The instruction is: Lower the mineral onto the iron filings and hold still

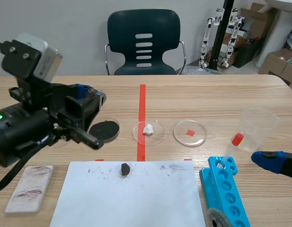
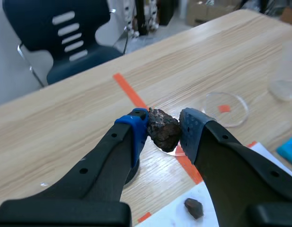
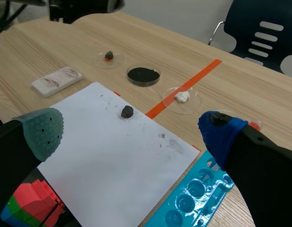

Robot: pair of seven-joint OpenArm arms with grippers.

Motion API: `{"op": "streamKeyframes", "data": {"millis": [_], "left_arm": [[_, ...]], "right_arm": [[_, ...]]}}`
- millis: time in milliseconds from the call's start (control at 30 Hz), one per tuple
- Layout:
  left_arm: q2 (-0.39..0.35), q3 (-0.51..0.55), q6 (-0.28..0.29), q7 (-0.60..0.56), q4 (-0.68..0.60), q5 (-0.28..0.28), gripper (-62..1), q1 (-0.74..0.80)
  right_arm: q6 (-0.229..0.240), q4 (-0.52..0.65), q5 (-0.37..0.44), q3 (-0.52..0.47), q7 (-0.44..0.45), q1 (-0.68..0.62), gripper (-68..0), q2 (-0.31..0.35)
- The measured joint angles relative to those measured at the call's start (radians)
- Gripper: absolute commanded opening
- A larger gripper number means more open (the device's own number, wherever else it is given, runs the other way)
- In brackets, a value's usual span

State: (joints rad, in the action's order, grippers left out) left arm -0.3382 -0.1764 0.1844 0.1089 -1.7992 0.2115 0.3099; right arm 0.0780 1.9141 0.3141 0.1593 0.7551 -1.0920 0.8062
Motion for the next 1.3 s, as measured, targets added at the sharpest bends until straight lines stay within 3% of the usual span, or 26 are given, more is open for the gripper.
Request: {"op": "streamKeyframes", "data": {"millis": [100, 300, 600, 700, 967, 1300], "left_arm": [[-0.039, 0.014, 0.03, -0.082, -0.082, -0.037, -50.9, 0.136], [-0.048, 0.022, 0.03, -0.253, -0.178, -0.138, -50.8, 0.357], [-0.047, 0.022, 0.03, -0.447, -0.203, -0.36, -50.9, 0.573], [-0.047, 0.022, 0.029, -0.484, -0.203, -0.407, -50.9, 0.608], [-0.047, 0.023, -0.019, -0.558, -0.203, -0.413, -50.9, 0.661], [-0.047, 0.023, -0.019, -0.555, -0.203, -0.413, -50.9, 0.662]], "right_arm": [[0.0, 0.0, 0.0, 0.0, 0.0, 0.0, -8.4, 0.0], [0.0, 0.0, 0.0, 0.0, 0.0, 0.0, -8.4, 0.0], [0.0, 0.0, 0.0, 0.0, 0.0, 0.0, -8.4, 0.0], [0.0, 0.0, 0.0, 0.0, 0.0, 0.0, -8.4, 0.0], [0.0, 0.0, 0.0, 0.0, 0.0, 0.0, -8.4, 0.0], [0.0, 0.0, 0.0, 0.0, 0.0, 0.0, -8.4, 0.0]]}}
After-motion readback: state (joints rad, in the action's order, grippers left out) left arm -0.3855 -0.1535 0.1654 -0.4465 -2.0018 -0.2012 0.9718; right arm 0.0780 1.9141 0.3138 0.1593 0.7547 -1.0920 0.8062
